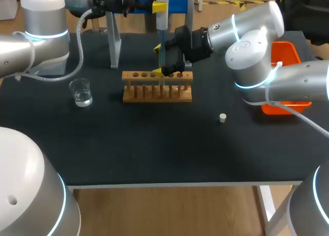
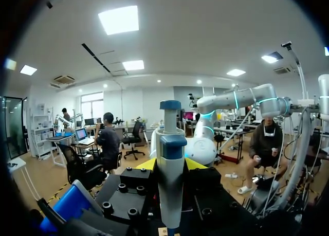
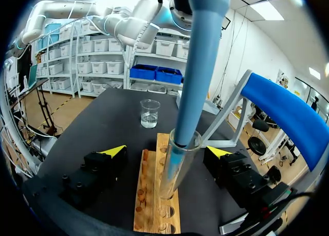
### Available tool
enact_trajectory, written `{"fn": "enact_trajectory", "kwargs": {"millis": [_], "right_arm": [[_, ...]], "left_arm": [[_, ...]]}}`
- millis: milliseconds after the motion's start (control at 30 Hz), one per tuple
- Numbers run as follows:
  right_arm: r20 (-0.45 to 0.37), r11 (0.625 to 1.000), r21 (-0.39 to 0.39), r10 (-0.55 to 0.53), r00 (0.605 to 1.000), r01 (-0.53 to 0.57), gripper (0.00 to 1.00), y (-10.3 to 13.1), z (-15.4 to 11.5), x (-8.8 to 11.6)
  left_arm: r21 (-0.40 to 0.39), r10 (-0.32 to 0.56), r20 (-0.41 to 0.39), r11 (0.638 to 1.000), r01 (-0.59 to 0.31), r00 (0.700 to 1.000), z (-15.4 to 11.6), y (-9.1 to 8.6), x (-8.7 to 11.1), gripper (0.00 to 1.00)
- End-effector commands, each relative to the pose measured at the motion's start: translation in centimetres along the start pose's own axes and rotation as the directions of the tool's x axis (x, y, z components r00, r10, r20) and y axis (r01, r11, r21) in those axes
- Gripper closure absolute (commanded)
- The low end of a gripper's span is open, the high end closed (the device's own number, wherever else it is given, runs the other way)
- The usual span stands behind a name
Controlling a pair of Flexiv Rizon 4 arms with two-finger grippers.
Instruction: Invert the test tube, pick up the pipette, mount the tip to pipette, aspirate from beaker and dispense into the tube, eject the tip, return the pipette, and cap with the stopper.
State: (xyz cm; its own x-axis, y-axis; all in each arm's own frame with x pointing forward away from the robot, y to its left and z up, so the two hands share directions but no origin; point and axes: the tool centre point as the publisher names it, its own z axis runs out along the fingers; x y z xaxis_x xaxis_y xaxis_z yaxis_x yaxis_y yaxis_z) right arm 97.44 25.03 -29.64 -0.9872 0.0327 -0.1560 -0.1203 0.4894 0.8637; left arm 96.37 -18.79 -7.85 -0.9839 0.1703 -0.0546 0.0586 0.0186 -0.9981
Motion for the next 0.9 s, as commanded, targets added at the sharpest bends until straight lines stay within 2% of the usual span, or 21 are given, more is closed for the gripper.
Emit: {"fn": "enact_trajectory", "kwargs": {"millis": [33, 600, 900], "right_arm": [[-0.001, 1.0, -0.001, -0.001, 1.0, 0.001, 0.0, 0.0, -0.1, 0.0], [-0.004, 1.0, -0.011, 0.001, 1.0, -0.001, 0.0, 0.0, -0.5, 0.1], [-0.004, 0.998, -0.062, 0.029, 1.0, -0.029, 0.0, 0.3, -3.1, 0.0]], "left_arm": [[0.0, 0.001, -0.004, 1.0, -0.001, 1.0, 0.0, 0.0, -0.2, 1.0], [0.0, 0.001, -0.004, 1.0, -0.001, 1.0, 0.0, 0.0, -0.2, 1.0], [0.0, 0.001, -0.004, 1.0, -0.001, 1.0, 0.0, 0.0, -0.2, 1.0]]}}
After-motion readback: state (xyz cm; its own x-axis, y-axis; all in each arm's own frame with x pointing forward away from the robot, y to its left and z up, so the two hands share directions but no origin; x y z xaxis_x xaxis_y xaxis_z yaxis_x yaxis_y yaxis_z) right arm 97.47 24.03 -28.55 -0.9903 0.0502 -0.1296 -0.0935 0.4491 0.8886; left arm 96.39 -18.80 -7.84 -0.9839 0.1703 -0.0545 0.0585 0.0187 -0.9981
